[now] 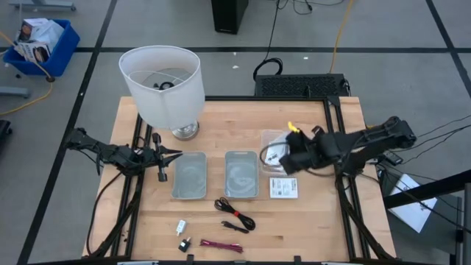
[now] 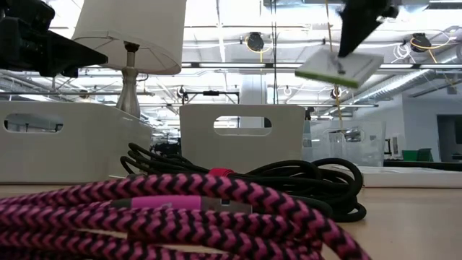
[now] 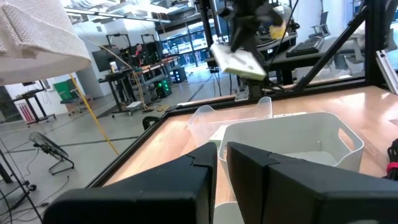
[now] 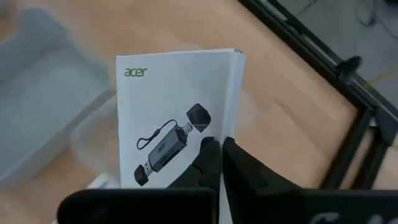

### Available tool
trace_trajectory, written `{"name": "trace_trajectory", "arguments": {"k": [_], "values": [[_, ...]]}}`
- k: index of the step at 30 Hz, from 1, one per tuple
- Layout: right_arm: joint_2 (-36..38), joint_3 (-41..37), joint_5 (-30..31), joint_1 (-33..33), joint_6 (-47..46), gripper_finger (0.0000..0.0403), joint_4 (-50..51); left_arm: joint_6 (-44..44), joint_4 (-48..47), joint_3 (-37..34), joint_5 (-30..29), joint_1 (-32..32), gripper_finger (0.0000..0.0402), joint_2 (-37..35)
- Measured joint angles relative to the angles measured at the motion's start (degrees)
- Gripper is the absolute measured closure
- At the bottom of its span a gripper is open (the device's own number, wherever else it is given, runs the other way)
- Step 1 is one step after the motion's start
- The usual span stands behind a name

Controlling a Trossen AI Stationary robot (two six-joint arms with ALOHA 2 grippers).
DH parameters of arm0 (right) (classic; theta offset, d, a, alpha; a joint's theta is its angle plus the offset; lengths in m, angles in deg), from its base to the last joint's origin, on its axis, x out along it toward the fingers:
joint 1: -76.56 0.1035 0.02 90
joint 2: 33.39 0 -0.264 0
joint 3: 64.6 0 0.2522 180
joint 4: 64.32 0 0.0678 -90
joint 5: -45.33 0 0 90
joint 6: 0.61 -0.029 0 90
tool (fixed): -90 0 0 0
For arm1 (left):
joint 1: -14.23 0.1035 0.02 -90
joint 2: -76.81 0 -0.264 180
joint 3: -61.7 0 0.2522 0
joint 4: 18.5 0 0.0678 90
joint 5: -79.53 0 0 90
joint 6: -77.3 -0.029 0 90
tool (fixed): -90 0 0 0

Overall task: Pick and place items into bin
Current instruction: Put the bottom white card reader box into the transparent bin

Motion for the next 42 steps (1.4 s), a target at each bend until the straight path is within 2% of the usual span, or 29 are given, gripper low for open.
{"name": "trace_trajectory", "arguments": {"k": [5, 9, 13, 16, 20, 34, 42], "values": [[3.9, -8.0, -0.2, -6.2, 2.7, 0.0403, -9.7, 0.0, 0.0, 0.0, 0.0, 0.0, 0.0355, 0.0], [7.8, -16.7, -2.0, -10.1, 4.1, 0.0403, -24.0, -0.1, 0.0, 0.0, 0.0, 0.0, 0.0355, 0.0], [10.8, -24.7, -6.5, -11.7, 2.8, 0.0403, -34.7, -0.1, 0.0, 0.0, 0.0, 0.0, 0.0355, 0.0], [12.0, -28.4, -6.7, -11.5, 0.2, 0.0403, -39.2, -0.4, 0.0, 0.0, 0.0, 0.0, 0.0355, 0.0], [12.2, -30.4, -9.1, -9.8, -4.4, 0.0403, -40.0, -0.5, 0.0, 0.0, 0.0, 0.0, 0.0355, 0.0], [12.1, -30.9, -10.6, -8.6, -19.7, 0.0403, -35.4, -4.0, 2.2, 0.0, 0.0, 0.0, 0.0355, 0.0], [7.4, -30.9, -10.7, -9.1, -21.8, 0.0403, -34.7, -6.2, 5.0, 0.0, 0.0, 0.0, 0.0355, 0.0]]}}
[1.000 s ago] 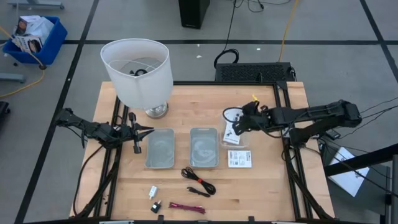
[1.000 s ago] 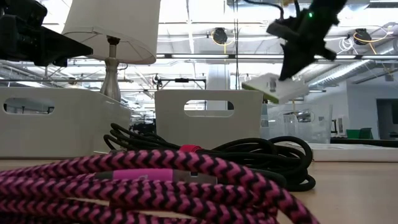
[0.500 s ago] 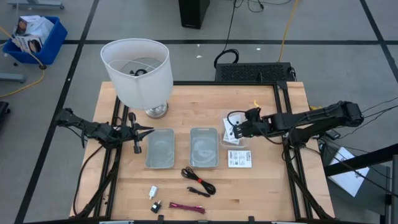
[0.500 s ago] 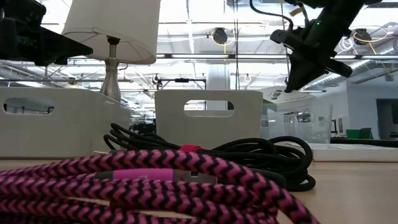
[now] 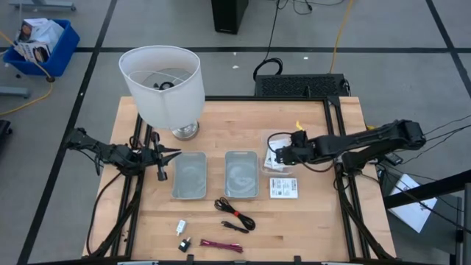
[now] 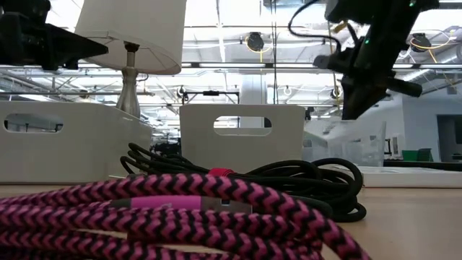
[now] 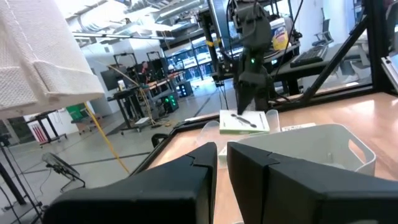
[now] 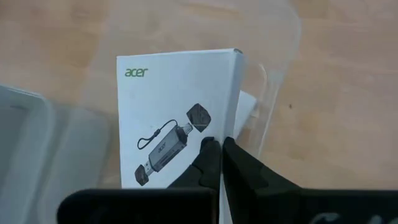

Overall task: Pick and place items into bin
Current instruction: Put the bottom white card reader box into the transparent bin

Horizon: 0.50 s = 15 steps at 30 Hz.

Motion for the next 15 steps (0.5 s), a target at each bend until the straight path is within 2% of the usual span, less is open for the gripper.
{"name": "trace_trajectory", "arguments": {"k": [9, 15], "values": [[-5.6, 0.0, -0.1, -2.6, 0.3, 0.0403, -0.3, 1.1, -0.1, 0.0, 0.0, 0.0, 0.0355, 0.0], [-7.8, 0.0, -3.0, -3.8, -0.3, 0.0401, -0.7, 1.0, -0.1, 0.0, 0.0, 0.0, 0.0355, 0.0]]}}
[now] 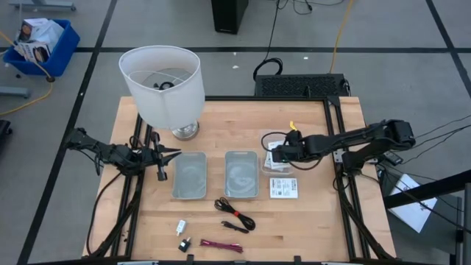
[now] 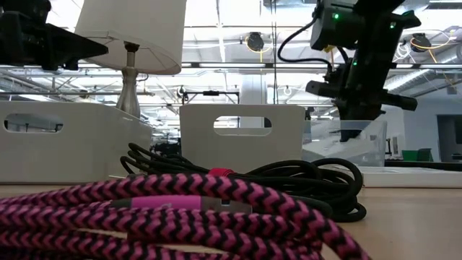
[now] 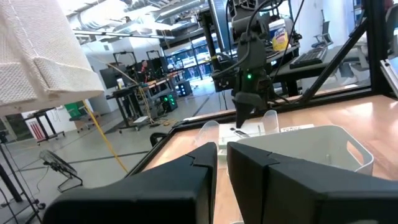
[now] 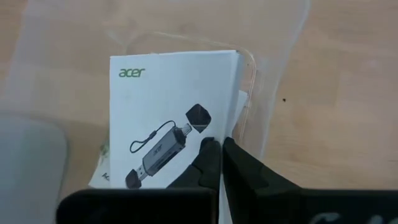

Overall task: Pick and place items into bin
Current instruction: Put the bottom white card reader box into the transparent bin, then put the white card reader box into the transparent bin

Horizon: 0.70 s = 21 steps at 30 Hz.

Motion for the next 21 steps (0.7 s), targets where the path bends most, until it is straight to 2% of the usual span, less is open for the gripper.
{"name": "trace_trajectory", "arguments": {"k": [7, 15, 21], "values": [[-0.2, 0.0, 0.9, 0.0, 3.1, 0.0365, -1.6, 0.0, 0.0, 0.0, 0.0, 0.0, 0.0355, 0.0], [0.0, 0.0, 1.5, 0.0, 4.0, 0.0265, -2.3, 0.0, 0.0, 0.0, 0.0, 0.0, 0.0355, 0.0], [3.9, 0.0, 1.5, 0.0, 9.9, 0.0208, -4.5, 0.1, -0.3, 0.0, 0.0, 0.0, 0.0355, 0.0]]}}
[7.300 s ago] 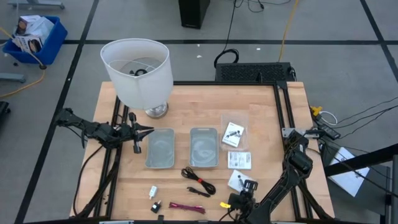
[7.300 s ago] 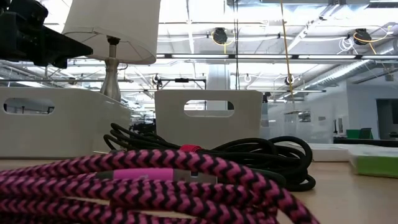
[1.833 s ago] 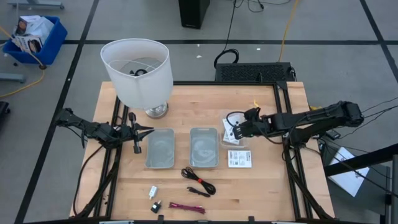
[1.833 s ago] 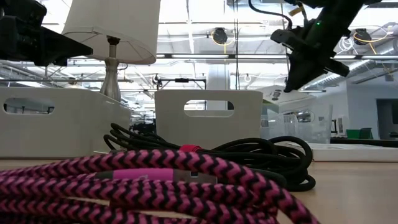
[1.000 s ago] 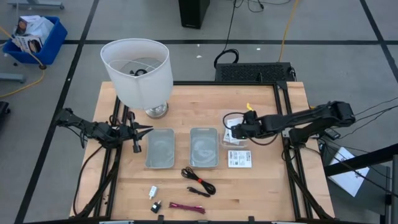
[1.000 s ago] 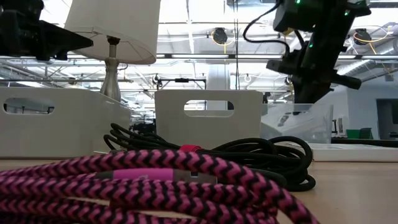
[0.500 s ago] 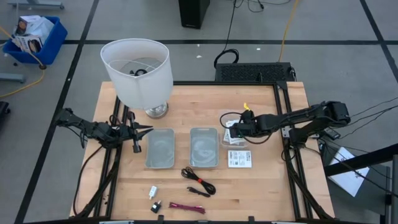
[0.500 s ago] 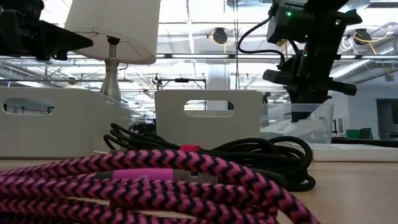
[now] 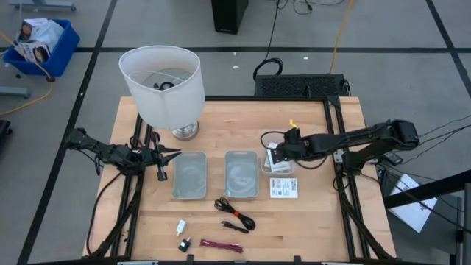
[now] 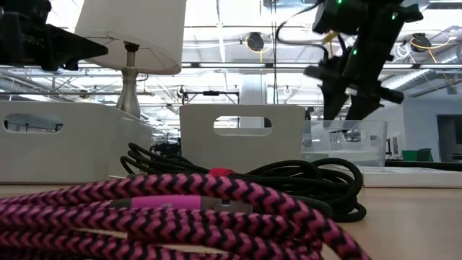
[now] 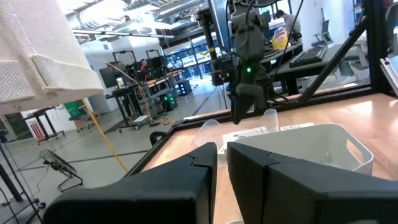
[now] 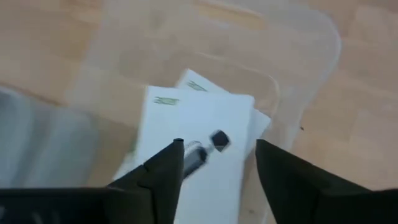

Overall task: Pick and place items into bin
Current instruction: Put the white card reader box into the transparent bin

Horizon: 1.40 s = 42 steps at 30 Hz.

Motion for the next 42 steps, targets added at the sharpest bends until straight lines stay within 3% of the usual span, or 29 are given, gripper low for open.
{"name": "trace_trajectory", "arguments": {"k": [10, 19, 25, 31, 42], "values": [[10.3, 0.0, -1.6, 4.1, 20.5, 0.0196, -8.0, 0.0, -0.4, 0.0, 0.0, 0.0, 0.0355, 0.0], [6.3, 0.1, -2.9, 22.0, 39.9, 0.0209, -20.6, 0.0, -1.4, 0.0, 0.0, 0.0, 0.0355, 0.0], [-0.1, 0.0, -3.0, 28.6, 39.9, 0.0231, -15.7, 1.6, -1.7, 0.0, 0.0, 0.0, 0.0355, 0.0], [-4.7, 0.0, -4.9, 29.1, 38.7, 0.0246, -12.5, 4.0, -2.2, 0.0, 0.0, 0.0, 0.0355, 0.0], [-12.2, 0.2, -8.5, 30.5, 39.3, 0.0239, -10.6, 4.4, -4.2, 0.0, 0.0, 0.0, 0.0355, 0.0]]}}
